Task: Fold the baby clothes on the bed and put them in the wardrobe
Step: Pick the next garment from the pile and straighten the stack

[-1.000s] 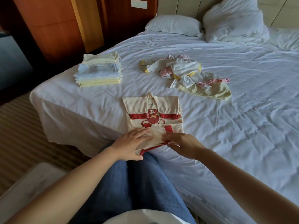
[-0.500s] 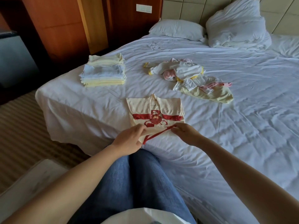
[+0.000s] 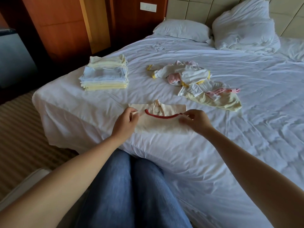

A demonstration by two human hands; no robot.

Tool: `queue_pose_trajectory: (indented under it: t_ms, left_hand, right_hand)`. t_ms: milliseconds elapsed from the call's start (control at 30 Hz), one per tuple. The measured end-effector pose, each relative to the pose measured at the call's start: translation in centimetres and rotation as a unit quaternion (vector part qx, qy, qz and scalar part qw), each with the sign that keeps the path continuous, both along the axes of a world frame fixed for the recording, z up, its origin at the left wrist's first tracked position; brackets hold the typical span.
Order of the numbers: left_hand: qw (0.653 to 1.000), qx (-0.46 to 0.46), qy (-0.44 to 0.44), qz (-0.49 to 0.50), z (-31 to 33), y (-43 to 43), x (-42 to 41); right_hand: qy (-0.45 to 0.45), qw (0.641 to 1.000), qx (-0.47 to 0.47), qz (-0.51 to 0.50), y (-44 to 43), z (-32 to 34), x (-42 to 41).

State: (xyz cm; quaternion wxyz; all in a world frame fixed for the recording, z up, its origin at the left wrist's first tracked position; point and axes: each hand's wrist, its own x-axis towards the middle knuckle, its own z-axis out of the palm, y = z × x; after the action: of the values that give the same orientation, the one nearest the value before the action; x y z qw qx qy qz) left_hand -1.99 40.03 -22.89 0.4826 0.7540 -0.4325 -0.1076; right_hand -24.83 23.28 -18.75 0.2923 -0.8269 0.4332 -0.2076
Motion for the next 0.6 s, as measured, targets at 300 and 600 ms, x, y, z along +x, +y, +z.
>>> queue_pose_trajectory:
  t_ms: [300, 600]
  left_hand:
    - [0.991, 0.024, -0.038, 0.129, 1.1, -8.9, 4.2]
    - [0.959, 0.109, -0.224, 0.132, -3.9, -11.8, 7.6]
  right_hand:
    - [-0.032, 0.994, 0.002, -0.105, -7.3, 0.4, 8.3]
    - [0.133, 0.971, -0.197, -0.01, -11.9, -6.5, 11.3]
